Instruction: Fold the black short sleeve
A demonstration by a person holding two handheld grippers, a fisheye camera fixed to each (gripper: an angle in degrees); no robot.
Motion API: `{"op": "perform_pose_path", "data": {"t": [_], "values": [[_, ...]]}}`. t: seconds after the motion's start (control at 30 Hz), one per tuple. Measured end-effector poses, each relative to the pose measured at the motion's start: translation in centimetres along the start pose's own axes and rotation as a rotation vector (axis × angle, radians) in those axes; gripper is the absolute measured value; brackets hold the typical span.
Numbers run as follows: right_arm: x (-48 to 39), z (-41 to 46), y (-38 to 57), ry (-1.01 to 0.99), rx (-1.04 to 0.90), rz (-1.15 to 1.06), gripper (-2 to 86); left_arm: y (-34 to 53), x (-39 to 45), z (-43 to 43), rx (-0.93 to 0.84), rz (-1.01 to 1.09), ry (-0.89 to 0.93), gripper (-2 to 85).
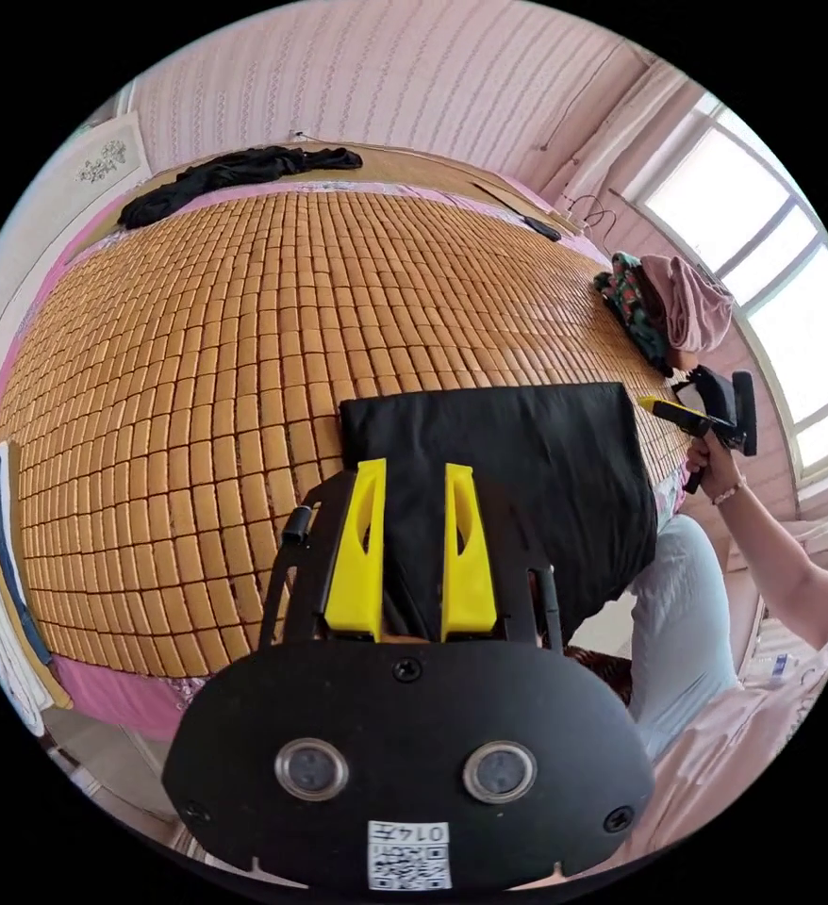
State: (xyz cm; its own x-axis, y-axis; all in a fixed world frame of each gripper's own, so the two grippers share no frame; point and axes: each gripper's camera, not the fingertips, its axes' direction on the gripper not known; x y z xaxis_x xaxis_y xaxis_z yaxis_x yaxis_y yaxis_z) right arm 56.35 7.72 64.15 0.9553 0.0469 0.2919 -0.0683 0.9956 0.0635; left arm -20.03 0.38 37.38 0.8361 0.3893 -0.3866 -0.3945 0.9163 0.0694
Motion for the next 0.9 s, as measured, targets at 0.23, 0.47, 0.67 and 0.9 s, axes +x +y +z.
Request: {"op": "perform_pose_path", "data": {"t": [0.23,0.47,0.67,0.9], "values": [[2.3,3.4,-1.3,-0.166,-0.015,0.029,7.3,-2.9,-2.5,5.1,-0.058,-0.067,-0.071,5.6],[4.2,4.0,-2.0,-0.394,-0.030,0.121,1.3,-2.4,-3.3,5.0,0.010,-0.081,-0.027,-0.8],[2.1,1.2,-5.0,-0.391,0.055,0.009,0.8,-4.3,-1.3,3.2,0.124,-0.011,-0.070,-0.9],[-0.2,1.7,-8.2,-0.304,0.081,0.028,1.3,-5.5,-0.7,4.2,0.179,-0.021,-0.141,0.2]]}}
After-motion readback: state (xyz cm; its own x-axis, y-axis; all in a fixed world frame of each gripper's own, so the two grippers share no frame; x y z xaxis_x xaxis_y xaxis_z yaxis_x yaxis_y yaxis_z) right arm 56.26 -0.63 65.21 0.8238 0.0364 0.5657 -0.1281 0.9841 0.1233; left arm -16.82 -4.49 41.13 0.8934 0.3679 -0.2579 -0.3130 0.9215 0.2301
